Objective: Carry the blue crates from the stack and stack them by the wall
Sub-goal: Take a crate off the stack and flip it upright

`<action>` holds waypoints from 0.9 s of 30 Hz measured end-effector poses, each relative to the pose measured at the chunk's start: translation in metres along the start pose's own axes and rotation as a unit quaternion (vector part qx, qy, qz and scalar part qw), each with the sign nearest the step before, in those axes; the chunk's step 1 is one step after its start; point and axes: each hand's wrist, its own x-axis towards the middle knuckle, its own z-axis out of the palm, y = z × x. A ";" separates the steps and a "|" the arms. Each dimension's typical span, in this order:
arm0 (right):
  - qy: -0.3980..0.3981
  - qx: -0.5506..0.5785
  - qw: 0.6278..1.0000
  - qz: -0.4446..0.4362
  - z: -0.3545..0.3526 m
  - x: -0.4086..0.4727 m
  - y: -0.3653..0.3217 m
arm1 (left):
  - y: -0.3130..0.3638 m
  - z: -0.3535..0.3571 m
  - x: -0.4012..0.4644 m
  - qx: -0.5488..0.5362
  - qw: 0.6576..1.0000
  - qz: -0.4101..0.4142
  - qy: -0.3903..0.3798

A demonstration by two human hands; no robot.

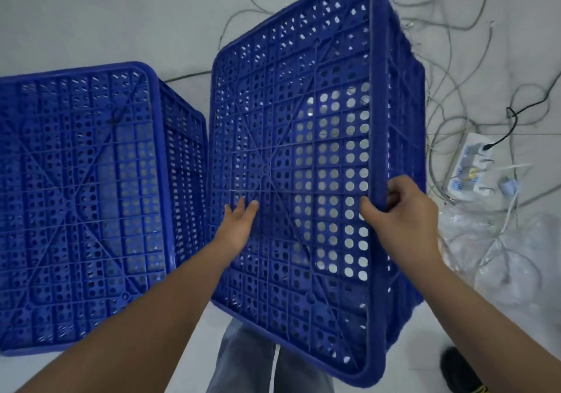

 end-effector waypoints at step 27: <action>-0.135 -0.177 0.974 -0.053 0.124 0.002 -0.085 | 0.021 0.011 -0.042 -0.368 0.926 0.080 0.020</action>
